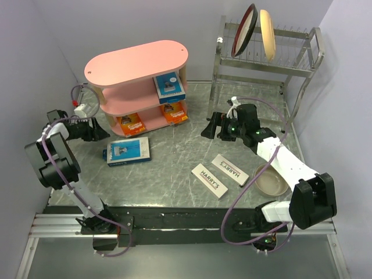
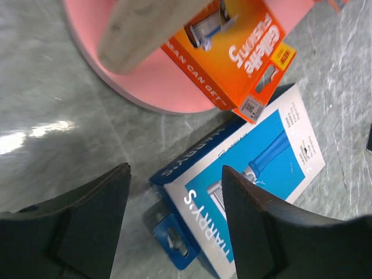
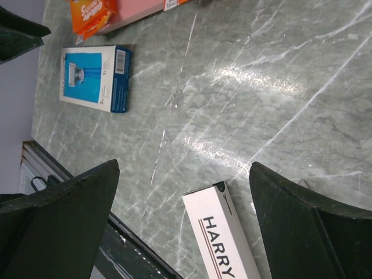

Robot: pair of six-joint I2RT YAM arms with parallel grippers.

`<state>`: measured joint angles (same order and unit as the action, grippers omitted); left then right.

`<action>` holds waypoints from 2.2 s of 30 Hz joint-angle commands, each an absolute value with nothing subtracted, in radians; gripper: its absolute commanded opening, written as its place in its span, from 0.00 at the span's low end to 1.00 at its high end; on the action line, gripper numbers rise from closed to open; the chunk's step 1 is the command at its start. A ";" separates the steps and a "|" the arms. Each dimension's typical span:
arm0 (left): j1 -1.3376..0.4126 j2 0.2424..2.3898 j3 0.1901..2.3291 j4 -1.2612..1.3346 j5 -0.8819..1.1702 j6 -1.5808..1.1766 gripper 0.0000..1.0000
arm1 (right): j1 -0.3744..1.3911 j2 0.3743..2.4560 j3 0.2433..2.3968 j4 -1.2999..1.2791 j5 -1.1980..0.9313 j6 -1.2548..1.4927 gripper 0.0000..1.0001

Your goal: Place and organize the shaving razors onto the shelf

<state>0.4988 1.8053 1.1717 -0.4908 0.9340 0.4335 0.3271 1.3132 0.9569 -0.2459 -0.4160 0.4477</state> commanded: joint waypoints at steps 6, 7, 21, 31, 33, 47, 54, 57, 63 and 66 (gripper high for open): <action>0.437 1.902 1.201 -0.497 0.893 0.474 0.67 | 0.322 1.348 0.992 -0.192 -0.434 0.460 1.00; 0.434 1.920 1.216 -0.536 0.897 0.479 0.66 | 0.322 1.350 1.000 -0.192 -0.434 0.460 1.00; 0.408 1.999 1.333 -1.371 0.887 1.176 0.63 | 0.321 1.356 1.000 -0.187 -0.436 0.471 1.00; 0.165 1.703 1.091 -1.223 0.781 1.206 0.65 | 0.322 1.313 0.986 -0.195 -0.431 0.463 1.00; 0.137 1.668 1.069 -1.142 0.744 1.066 0.64 | 0.322 1.290 0.982 -0.199 -0.430 0.456 1.00; 0.015 1.324 1.033 -0.863 0.844 0.240 0.81 | 0.532 1.356 0.910 -0.100 -0.575 0.453 0.98; -0.127 1.126 0.889 -0.580 0.652 -0.366 0.83 | 0.613 1.511 0.890 0.005 -0.617 0.620 0.82; -0.146 1.074 0.790 -0.552 0.502 -0.524 0.84 | 0.676 1.577 0.928 0.052 -0.614 0.663 0.80; -0.042 1.023 0.622 -0.551 0.374 -0.727 0.78 | 0.744 1.722 0.988 0.087 -0.627 0.796 0.64; 0.024 0.988 0.525 -0.490 0.422 -0.761 0.74 | 0.761 1.790 1.018 0.092 -0.627 0.844 0.62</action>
<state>-0.0444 1.0454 0.6086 -0.5819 0.4343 -0.6117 0.7433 1.7348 0.9504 0.0391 -0.6197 0.7498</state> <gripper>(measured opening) 0.768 0.625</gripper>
